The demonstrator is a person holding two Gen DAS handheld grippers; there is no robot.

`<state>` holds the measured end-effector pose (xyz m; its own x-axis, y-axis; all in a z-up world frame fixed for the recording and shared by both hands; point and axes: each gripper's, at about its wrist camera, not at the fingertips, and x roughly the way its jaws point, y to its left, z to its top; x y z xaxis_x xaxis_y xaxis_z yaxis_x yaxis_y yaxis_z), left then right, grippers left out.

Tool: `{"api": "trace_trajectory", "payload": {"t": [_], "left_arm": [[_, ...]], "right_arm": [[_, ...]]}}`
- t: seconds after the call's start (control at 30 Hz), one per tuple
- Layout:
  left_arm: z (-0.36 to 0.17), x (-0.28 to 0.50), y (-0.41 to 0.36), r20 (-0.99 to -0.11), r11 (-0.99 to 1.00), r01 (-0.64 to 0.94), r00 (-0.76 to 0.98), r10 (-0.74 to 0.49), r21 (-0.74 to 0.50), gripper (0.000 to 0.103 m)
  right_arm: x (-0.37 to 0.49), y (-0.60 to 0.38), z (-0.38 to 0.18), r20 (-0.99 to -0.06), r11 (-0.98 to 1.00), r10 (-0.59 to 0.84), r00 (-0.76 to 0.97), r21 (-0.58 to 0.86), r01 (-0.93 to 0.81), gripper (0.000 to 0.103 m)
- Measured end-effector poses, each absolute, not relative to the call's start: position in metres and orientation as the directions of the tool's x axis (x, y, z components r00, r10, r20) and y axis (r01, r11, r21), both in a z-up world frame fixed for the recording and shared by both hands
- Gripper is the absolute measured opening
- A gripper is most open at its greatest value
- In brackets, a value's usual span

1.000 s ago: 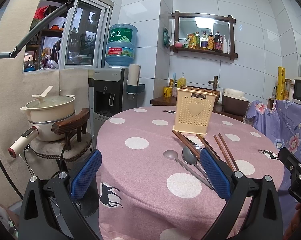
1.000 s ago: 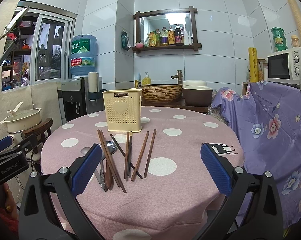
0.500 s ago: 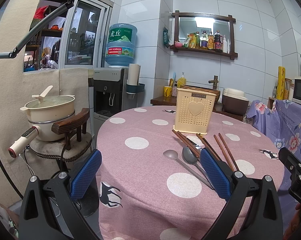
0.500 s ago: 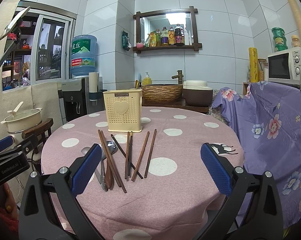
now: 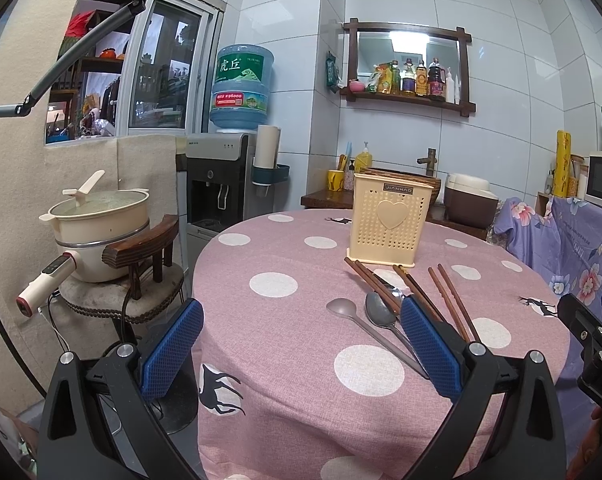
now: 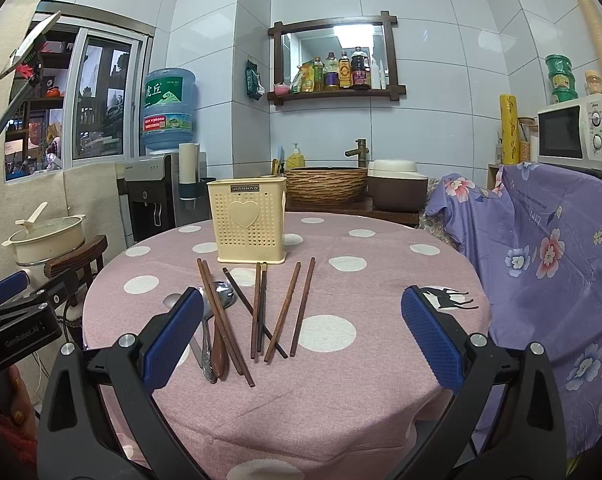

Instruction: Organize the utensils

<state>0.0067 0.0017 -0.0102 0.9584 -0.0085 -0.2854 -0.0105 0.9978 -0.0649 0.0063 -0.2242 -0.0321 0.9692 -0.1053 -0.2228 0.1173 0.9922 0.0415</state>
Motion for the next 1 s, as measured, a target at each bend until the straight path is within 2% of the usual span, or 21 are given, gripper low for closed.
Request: {"api": "trace_trajectory", "payload": {"t": [1.0], "left_arm": [[-0.018,0.019,0.002,-0.343,0.998,-0.009,0.939,-0.01,-0.055,0.098]], "right_arm": [[0.022,-0.226,-0.039,-0.278,0.993,-0.096,0.956,0.04,0.111,0.098]]}}
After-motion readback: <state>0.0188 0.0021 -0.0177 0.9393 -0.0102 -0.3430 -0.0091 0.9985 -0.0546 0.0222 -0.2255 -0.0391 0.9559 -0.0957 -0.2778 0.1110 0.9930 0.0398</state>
